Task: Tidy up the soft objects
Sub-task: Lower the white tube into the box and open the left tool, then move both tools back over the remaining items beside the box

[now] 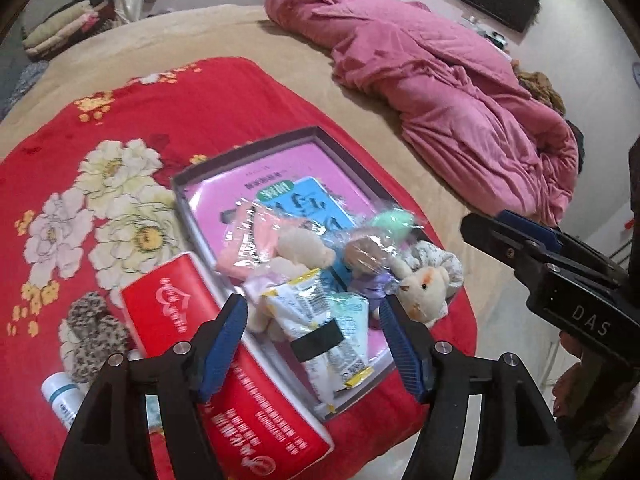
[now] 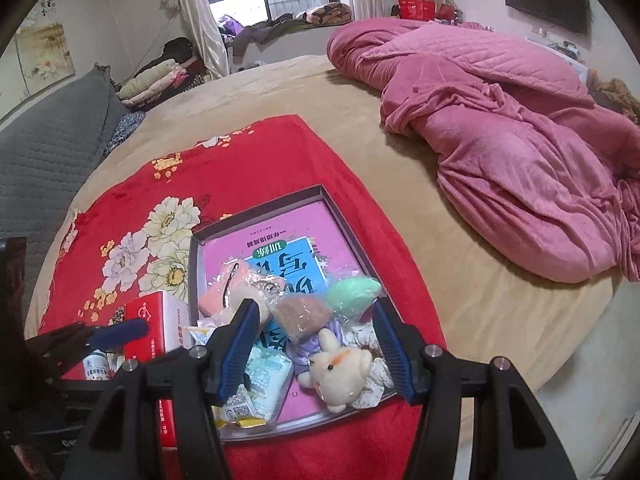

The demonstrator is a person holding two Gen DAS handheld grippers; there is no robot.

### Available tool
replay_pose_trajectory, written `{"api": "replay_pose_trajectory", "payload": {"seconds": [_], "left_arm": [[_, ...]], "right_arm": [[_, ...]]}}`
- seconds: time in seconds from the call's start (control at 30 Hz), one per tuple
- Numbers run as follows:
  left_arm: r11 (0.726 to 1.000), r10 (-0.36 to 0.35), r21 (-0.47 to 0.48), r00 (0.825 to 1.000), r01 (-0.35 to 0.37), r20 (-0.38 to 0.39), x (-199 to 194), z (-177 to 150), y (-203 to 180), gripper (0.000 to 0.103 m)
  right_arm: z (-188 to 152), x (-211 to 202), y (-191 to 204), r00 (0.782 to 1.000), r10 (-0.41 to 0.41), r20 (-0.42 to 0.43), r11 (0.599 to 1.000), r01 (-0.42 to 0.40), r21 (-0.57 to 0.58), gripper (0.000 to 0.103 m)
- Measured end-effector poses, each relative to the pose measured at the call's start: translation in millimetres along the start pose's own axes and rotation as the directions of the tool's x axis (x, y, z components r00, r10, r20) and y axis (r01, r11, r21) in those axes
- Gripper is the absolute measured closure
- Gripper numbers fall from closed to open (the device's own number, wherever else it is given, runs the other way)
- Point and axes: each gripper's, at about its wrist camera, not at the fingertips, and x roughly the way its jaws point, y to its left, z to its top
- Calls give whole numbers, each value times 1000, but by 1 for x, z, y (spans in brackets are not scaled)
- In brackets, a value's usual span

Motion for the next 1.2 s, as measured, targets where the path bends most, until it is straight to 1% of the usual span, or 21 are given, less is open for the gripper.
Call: {"api": "replay_pose_trajectory", "payload": {"seconds": [0.33,0.57,0.73,0.77,0.9,1.2], "left_arm": [[999,26,-33,998,-24,51,-44,-13,25,32],[995,50,-88,995,-43,83,-72,-30,53,32],[989,69,-136,992,-54,106,-92,-39,79,32],[988,71,-146,992,-55,108,-95,-41,84,32],[981,95,-177,989,-73,117,-109,-48,107,32],[969,124,-231,983,-90,137,-138,-63,147,32]], "right_arm": [[-1,-14,12,1000,5,14,1000,-5,-11,45],[-1,-27,29,999,14,30,999,-13,-30,45],[-4,-35,52,999,-5,44,998,7,-67,45],[-4,-37,61,999,-9,49,996,13,-89,45],[-4,-43,84,998,33,51,993,-26,-116,45],[-2,-56,142,994,85,70,980,-71,-188,44]]}}
